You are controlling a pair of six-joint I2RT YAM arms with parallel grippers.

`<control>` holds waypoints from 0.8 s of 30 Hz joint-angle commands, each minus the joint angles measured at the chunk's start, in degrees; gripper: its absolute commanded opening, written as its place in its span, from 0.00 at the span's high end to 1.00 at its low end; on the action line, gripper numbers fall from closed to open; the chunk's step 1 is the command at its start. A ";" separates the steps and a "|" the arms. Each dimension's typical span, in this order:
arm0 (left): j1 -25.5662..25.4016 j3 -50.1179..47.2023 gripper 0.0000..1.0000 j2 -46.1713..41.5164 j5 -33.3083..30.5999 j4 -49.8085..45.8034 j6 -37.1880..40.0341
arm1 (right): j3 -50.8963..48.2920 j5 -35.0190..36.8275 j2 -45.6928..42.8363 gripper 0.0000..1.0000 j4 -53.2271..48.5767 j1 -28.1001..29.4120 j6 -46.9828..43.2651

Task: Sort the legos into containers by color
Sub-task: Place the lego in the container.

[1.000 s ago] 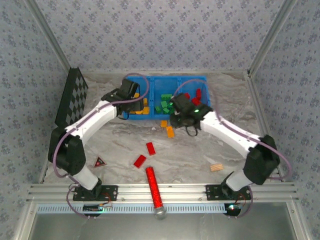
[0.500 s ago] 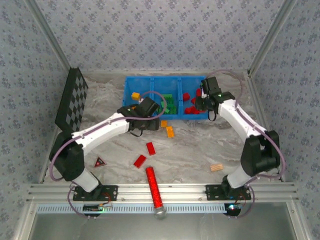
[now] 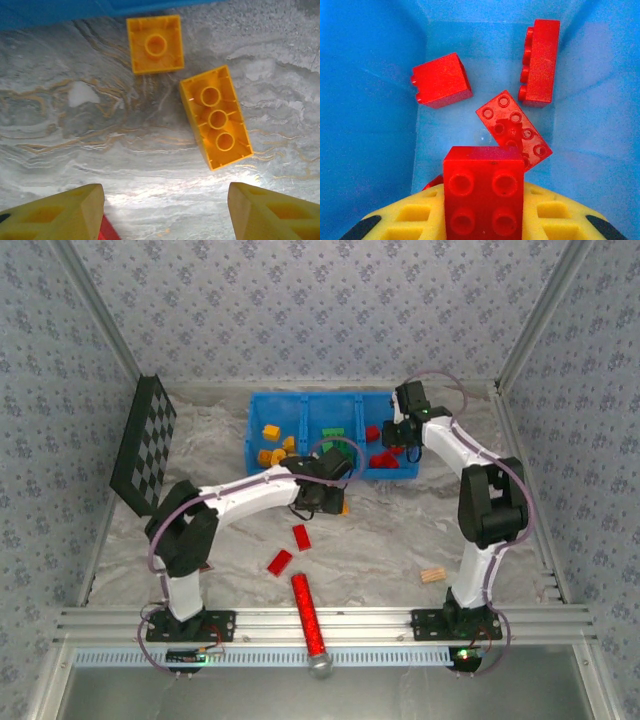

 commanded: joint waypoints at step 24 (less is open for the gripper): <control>-1.00 10.10 0.28 9.93 3.17 0.97 -1.51 | 0.96 -3.57 2.78 0.50 0.94 -1.15 -3.23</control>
